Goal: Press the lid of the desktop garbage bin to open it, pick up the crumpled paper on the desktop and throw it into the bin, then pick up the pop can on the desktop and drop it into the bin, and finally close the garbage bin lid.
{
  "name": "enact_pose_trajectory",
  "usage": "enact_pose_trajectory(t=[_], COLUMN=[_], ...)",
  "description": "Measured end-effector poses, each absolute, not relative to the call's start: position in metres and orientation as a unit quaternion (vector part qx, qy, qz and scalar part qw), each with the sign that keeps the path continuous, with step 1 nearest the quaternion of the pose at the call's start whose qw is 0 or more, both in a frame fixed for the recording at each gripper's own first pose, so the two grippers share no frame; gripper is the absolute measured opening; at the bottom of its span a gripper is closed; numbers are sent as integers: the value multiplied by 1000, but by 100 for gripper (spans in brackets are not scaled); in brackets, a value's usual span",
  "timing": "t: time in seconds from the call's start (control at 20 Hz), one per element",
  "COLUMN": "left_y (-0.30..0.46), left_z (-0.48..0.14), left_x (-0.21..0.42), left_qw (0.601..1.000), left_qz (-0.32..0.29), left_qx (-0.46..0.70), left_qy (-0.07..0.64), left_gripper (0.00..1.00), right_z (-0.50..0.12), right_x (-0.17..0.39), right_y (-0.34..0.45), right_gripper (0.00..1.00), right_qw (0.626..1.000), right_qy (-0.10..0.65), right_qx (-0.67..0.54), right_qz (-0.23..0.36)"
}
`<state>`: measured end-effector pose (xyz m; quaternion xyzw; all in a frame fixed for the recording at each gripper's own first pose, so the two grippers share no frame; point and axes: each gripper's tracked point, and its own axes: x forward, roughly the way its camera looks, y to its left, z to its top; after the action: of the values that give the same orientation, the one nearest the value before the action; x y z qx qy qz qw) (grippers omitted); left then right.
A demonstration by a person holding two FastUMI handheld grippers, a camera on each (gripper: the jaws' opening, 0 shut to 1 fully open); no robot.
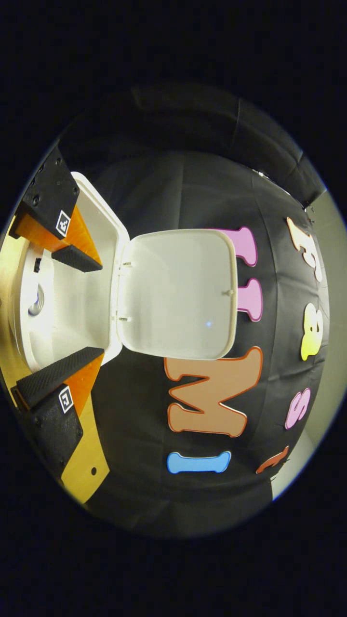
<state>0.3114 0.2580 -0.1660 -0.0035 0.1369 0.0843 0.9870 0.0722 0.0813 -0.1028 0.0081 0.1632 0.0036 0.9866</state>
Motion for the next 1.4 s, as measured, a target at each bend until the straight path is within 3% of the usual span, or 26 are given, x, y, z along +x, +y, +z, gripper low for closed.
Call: enact_pose_trajectory(t=[0.45,0.75,1.15,1.4], left_y=[252,258,283,281], left_z=[-44,5,12,-28], left_x=[324,365,440,464], left_qw=[997,998,996,989], left_qz=[55,37,45,32], left_qx=[18,-9,12,17], left_qy=[56,53,81,143], left_gripper=[93,92,92,93], right_z=[-96,-96,-100,-92], right_x=[72,70,69,74], right_y=[93,87,79,81], right_gripper=[78,78,78,78], right_qw=[988,989,987,988], right_qy=[153,150,159,154], right_qx=[8,9,4,5], right_qz=[15,1,-25,-28])
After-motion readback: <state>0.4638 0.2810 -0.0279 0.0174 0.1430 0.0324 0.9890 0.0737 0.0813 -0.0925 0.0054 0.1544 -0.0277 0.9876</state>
